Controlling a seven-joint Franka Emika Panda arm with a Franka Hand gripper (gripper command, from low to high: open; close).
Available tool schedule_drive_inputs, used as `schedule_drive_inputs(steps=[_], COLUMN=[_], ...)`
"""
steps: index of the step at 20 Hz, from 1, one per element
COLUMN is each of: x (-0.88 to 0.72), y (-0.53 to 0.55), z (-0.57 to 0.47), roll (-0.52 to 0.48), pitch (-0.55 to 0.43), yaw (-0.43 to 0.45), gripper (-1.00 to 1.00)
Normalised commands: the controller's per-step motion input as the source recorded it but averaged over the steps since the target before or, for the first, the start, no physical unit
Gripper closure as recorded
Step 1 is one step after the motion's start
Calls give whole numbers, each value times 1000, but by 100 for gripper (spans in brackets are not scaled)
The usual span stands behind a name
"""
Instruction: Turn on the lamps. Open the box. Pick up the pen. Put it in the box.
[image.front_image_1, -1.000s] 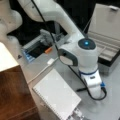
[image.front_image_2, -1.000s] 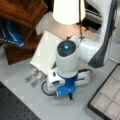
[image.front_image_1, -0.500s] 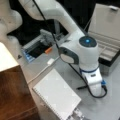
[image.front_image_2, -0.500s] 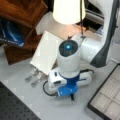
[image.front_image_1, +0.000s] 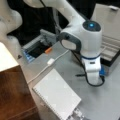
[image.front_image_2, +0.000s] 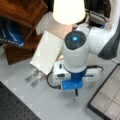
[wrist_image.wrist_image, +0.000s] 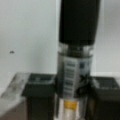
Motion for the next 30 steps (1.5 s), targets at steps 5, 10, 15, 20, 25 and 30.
schedule_drive_inputs(steps=[5, 10, 15, 20, 25, 30], x=[-74, -18, 113, 189, 218, 223], y=[127, 290, 352, 385, 315, 310], z=[282, 399, 322, 221, 144, 93], roll=[-160, -133, -62, 13, 121, 117], pitch=[101, 155, 151, 163, 207, 194], yaw=[-229, -251, -320, -400, -452, -459], gripper=[100, 100, 100, 100, 100, 100])
